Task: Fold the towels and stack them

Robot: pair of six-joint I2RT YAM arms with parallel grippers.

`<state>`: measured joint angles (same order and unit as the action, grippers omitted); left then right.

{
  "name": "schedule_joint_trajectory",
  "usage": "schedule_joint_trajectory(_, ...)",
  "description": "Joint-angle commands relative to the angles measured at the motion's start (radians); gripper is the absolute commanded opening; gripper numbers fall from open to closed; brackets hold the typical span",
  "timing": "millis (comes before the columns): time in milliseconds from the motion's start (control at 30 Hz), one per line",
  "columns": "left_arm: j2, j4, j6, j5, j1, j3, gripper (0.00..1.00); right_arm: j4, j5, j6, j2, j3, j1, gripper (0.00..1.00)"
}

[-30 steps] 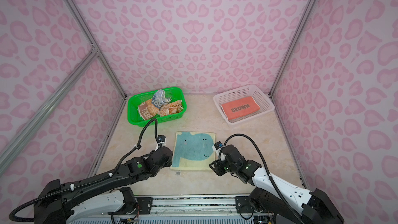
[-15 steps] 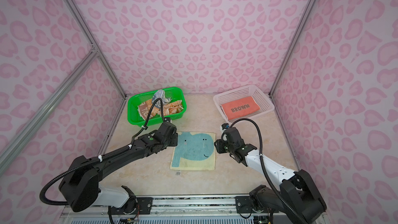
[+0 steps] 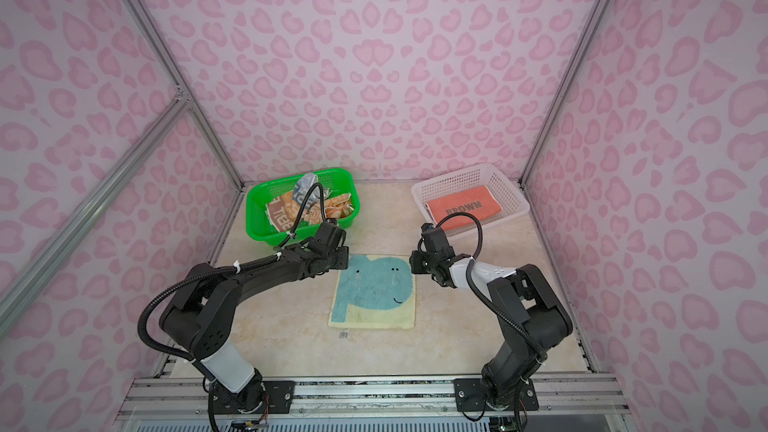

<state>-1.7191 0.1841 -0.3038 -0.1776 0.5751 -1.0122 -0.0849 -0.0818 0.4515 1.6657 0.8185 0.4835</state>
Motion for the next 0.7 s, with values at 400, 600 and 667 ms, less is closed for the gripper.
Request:
schedule_joint_trajectory(400, -0.146, -0.100, 0.000, 0.011, -0.014, -0.069, 0.61, -0.045, 0.057, 0.010, 0.145, 0.071, -0.005, 0.38)
schedule_joint_trajectory(600, -0.187, -0.100, -0.014, 0.013, -0.014, -0.087, 0.55, -0.039, 0.040, 0.000, 0.173, 0.090, -0.005, 0.36)
schedule_joint_trajectory(667, -0.199, -0.098, -0.014, 0.013, -0.014, -0.094, 0.52, -0.039, 0.035, -0.001, 0.180, 0.094, -0.003, 0.34)
